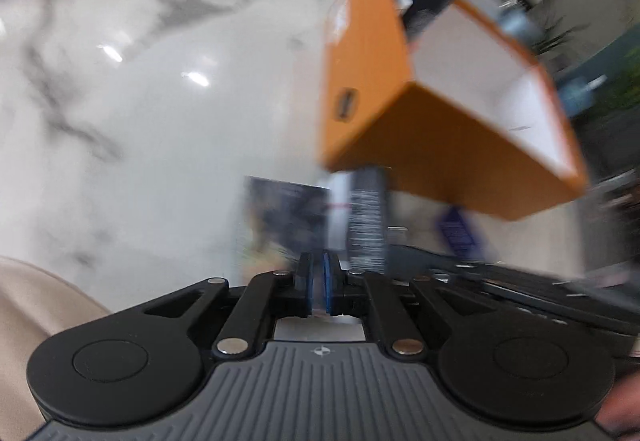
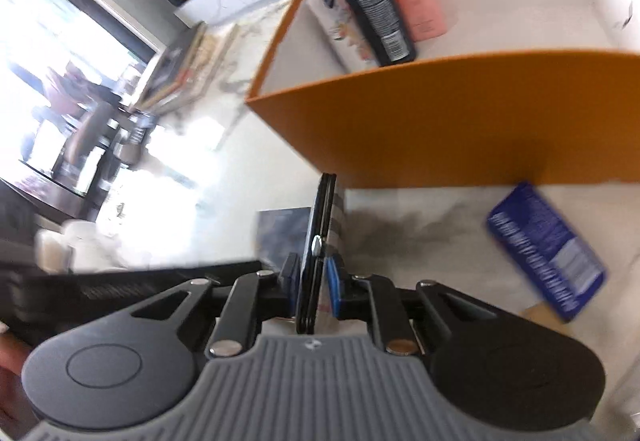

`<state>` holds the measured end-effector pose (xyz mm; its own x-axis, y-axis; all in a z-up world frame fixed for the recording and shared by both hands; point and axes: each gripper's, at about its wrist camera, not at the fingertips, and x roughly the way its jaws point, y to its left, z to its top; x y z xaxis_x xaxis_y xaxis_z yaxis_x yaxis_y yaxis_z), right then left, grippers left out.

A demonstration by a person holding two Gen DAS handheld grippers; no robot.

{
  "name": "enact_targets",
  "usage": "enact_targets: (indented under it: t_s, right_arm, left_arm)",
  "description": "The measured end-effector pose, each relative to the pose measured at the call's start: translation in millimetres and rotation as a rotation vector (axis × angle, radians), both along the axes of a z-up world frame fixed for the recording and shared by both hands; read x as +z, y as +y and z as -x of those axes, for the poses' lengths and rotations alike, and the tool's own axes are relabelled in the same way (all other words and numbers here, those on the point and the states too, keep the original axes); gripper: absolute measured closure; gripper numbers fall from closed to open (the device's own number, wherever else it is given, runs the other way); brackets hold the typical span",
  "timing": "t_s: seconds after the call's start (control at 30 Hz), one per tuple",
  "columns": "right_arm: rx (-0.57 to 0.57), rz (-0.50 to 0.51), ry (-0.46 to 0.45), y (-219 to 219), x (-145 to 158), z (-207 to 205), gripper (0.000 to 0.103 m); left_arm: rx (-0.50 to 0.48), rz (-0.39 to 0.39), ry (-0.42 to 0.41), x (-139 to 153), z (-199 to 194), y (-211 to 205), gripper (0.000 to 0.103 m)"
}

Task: Organize rigid objects
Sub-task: 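Lift the card box and plaid case and carry both over the box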

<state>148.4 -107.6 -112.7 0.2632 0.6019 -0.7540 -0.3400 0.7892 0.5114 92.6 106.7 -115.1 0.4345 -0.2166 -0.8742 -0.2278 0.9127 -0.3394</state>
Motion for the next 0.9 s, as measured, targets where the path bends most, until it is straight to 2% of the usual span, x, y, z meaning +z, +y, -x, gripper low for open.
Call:
enact_targets:
  t_s: [0.03, 0.07, 0.1, 0.13, 0.2, 0.27, 0.3, 0.37, 0.4, 0.43, 0.47, 0.5, 0.53, 0.6, 0.7, 0.77, 0.9]
  right_arm:
    - [0.007, 0.042, -0.02, 7.4, 0.9, 1.3, 0.083]
    - [0.022, 0.103, -0.06, 15.7, 1.7, 4.2, 0.08]
    - [0.034, 0.148, -0.083, 21.8, 1.1, 6.3, 0.074]
    - [0.041, 0.157, -0.089, 24.4, -0.5, 7.4, 0.07]
    - [0.035, 0.147, -0.075, 26.0, -4.3, 6.2, 0.071]
    - [0.024, 0.125, -0.065, 25.6, -5.9, 3.8, 0.078]
    - [0.02, 0.113, -0.064, 25.0, -5.9, 2.7, 0.083]
    - [0.015, 0.104, -0.056, 22.7, -6.8, 2.0, 0.084]
    - [0.02, 0.108, -0.059, 23.2, -6.1, 3.0, 0.085]
    - [0.021, 0.113, -0.063, 24.4, -5.8, 3.5, 0.085]
    - [0.021, 0.121, -0.067, 26.1, -5.0, 3.3, 0.086]
    - [0.017, 0.136, -0.075, 27.6, -3.8, 4.0, 0.086]
    - [0.014, 0.161, -0.088, 29.6, -1.8, 5.3, 0.086]
    - [0.006, 0.219, -0.106, 31.5, 2.6, 5.9, 0.086]
    - [0.009, 0.28, -0.128, 26.0, 5.7, 5.6, 0.086]
    - [0.003, 0.292, -0.123, 20.2, 6.2, 2.8, 0.086]
    - [0.013, 0.295, -0.122, 16.3, 6.5, -0.5, 0.085]
  left_arm:
    - [-0.001, 0.005, -0.001, -1.6, -0.7, 1.0, 0.097]
    - [0.001, 0.042, 0.005, -3.6, -1.4, 4.2, 0.097]
    - [0.004, 0.051, 0.009, -4.7, -1.7, 6.4, 0.097]
    - [0.004, 0.028, 0.012, -5.0, -1.8, 6.5, 0.097]
    - [0.017, 0.022, 0.017, -6.5, -1.5, 10.8, 0.097]
    - [0.047, -0.008, 0.024, -6.5, -1.2, 15.4, 0.094]
    - [0.063, -0.049, 0.016, -4.1, -1.0, 17.1, 0.085]
    - [0.07, -0.123, 0.023, -2.1, -5.5, 18.1, 0.068]
    - [0.07, -0.124, 0.033, -2.6, -7.5, 20.4, 0.063]
    - [0.065, -0.102, 0.049, -4.6, -10.9, 23.2, 0.058]
    - [0.058, -0.07, 0.07, -7.4, -14.5, 25.3, 0.048]
    - [0.058, -0.044, 0.076, -9.6, -16.0, 25.9, 0.044]
    - [0.058, -0.056, 0.073, -10.0, -17.4, 23.2, 0.041]
    - [0.028, -0.135, 0.065, -9.5, -19.2, 11.4, 0.031]
    - [-0.004, -0.181, 0.075, -13.3, -23.3, -5.5, 0.029]
    - [-0.018, -0.198, 0.072, -16.6, -24.9, -13.7, 0.022]
    - [-0.054, -0.253, 0.092, -22.5, -30.0, -25.1, 0.024]
